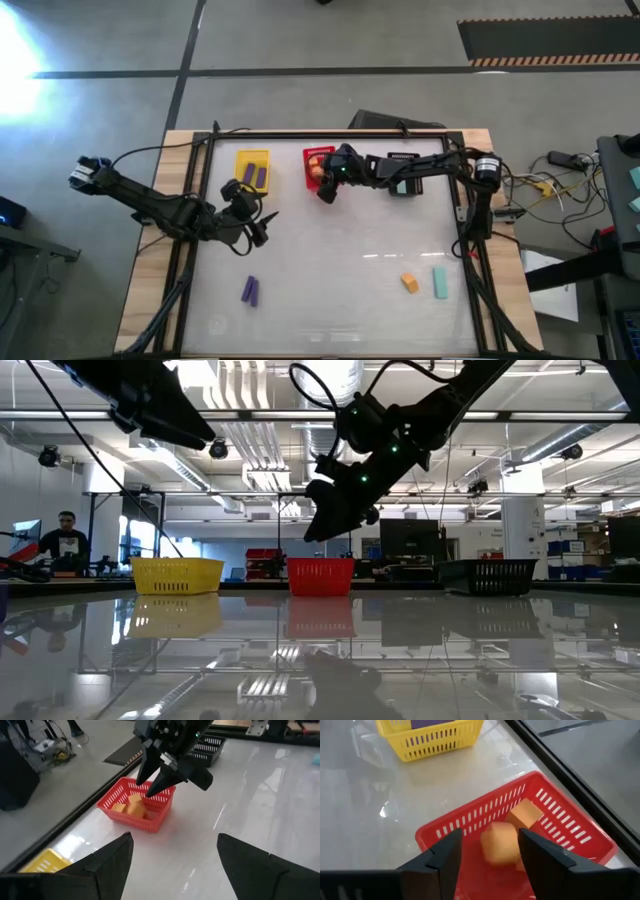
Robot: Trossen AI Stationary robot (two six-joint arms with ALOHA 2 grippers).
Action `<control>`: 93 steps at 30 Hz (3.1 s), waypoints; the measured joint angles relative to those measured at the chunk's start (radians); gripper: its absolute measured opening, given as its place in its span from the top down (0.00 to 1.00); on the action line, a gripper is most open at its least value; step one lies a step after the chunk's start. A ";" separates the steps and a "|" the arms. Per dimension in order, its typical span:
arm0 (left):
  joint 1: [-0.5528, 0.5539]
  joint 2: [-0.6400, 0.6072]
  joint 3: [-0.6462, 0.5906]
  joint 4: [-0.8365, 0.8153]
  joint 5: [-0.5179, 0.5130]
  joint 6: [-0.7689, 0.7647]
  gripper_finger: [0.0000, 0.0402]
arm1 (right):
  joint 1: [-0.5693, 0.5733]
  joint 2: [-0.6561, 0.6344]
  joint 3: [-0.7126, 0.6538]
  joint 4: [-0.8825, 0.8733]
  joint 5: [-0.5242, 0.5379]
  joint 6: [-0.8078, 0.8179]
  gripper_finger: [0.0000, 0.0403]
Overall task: Sort & place blocks by color
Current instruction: Put the purple block into the yellow bin
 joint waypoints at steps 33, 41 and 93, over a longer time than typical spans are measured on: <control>-0.134 0.348 0.158 -0.287 0.632 -0.756 0.40 | 0.411 -0.378 -0.137 0.000 0.108 -0.236 0.86; -0.242 0.477 0.274 -0.609 0.941 -1.029 0.46 | 0.412 -0.498 -0.197 -0.004 0.103 -0.262 0.88; -0.283 0.591 0.212 -0.439 0.858 -1.139 0.52 | 0.411 -0.567 -0.263 -0.008 0.099 -0.235 0.88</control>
